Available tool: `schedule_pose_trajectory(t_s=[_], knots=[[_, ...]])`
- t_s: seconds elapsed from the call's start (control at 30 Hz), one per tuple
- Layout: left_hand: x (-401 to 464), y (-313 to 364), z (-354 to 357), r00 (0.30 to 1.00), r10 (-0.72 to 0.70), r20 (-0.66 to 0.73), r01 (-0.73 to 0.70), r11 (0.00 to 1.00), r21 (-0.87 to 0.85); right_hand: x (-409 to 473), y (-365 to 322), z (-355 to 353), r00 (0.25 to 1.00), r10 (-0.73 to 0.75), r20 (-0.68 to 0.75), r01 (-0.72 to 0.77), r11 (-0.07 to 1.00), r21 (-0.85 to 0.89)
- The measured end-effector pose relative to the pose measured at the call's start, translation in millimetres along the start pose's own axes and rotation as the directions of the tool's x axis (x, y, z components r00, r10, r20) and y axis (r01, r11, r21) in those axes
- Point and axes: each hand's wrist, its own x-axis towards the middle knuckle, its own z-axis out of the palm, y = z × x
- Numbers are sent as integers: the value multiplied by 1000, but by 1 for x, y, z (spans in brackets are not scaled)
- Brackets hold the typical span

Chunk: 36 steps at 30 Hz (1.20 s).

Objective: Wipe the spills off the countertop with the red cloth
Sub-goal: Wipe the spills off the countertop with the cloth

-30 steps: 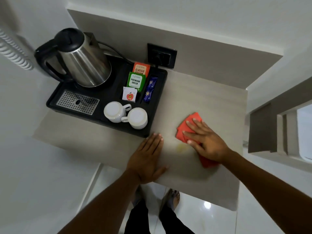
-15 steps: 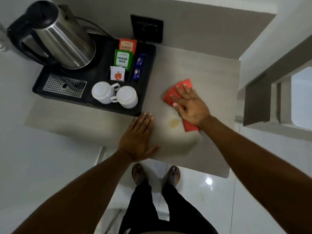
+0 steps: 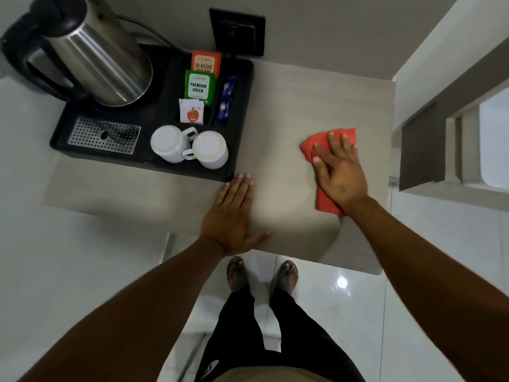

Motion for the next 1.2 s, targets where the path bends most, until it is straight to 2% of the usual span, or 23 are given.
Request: schedule_pose_trajectory(t_s=[0.1,0.2,0.33,0.4,0.47,0.57,0.63,0.73,0.8,0.9,1.0,1.2], knots=[[-2,-1,-5,999,29,35,-28,999,-28,1,-44,23,1000,-13,-6,13,1000,9],[-5,-10,-11,989,114,93,-113,993,-23,-34,-81,45,998,-58,-6,58,998,-1],[-10,-30,-17,963,235,132,-240,970,30,-102,-88,54,990,-133,41,134,990,-31],[-11,-33,-18,956,264,129,-272,962,41,-128,-63,43,996,-78,38,79,996,-37],[-12,-33,-17,953,275,124,-282,959,38,-142,-29,23,997,78,-4,-78,997,-20],[-12,-33,-16,956,273,107,-277,961,15,-134,9,-1,950,304,-74,-303,953,23],[-13,-32,-15,961,260,93,-261,965,2,-116,9,-2,909,398,-119,-397,917,35],[-16,-31,-14,970,234,59,-234,972,-21,-86,-29,17,850,500,-168,-494,866,76],[-16,-31,-13,974,226,27,-225,974,-40,-75,-67,33,866,474,-159,-464,880,95],[-17,-31,-10,976,217,-2,-217,975,-48,-85,-121,59,935,330,-126,-324,944,65],[-16,-31,-7,979,201,9,-201,979,-13,-116,-126,68,971,219,-92,-218,976,16],[-4,-35,-7,967,242,84,-249,964,89,-135,-49,34,901,413,-130,-416,909,0]])
